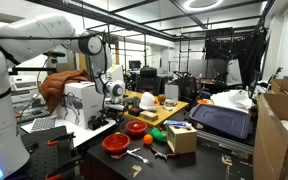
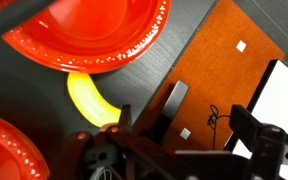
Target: Put the plush toy inside the red bowl
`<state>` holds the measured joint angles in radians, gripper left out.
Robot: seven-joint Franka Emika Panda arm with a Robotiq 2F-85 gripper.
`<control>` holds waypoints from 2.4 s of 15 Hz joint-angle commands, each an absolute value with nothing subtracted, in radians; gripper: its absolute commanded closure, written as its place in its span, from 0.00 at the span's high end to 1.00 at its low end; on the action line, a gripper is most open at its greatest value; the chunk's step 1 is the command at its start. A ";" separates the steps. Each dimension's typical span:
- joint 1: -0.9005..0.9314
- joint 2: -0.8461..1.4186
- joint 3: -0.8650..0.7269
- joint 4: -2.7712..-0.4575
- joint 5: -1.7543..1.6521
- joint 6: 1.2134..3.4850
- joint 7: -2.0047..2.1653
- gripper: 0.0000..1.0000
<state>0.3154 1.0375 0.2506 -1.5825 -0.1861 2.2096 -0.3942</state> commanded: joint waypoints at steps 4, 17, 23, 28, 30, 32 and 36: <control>0.273 1.090 0.247 -1.530 -0.217 2.205 -0.484 1.00; 0.265 1.167 0.239 -1.470 -0.258 2.267 -0.511 1.00; 0.260 1.160 0.243 -1.479 -0.275 2.304 -0.516 1.00; 0.252 1.159 0.244 -1.485 -0.281 2.332 -0.543 1.00; 0.247 1.159 0.246 -1.484 -0.282 2.324 -0.568 1.00; 0.240 1.159 0.245 -1.484 -0.282 2.300 -0.599 1.00; 0.226 1.167 0.236 -1.485 -0.282 2.284 -0.664 1.00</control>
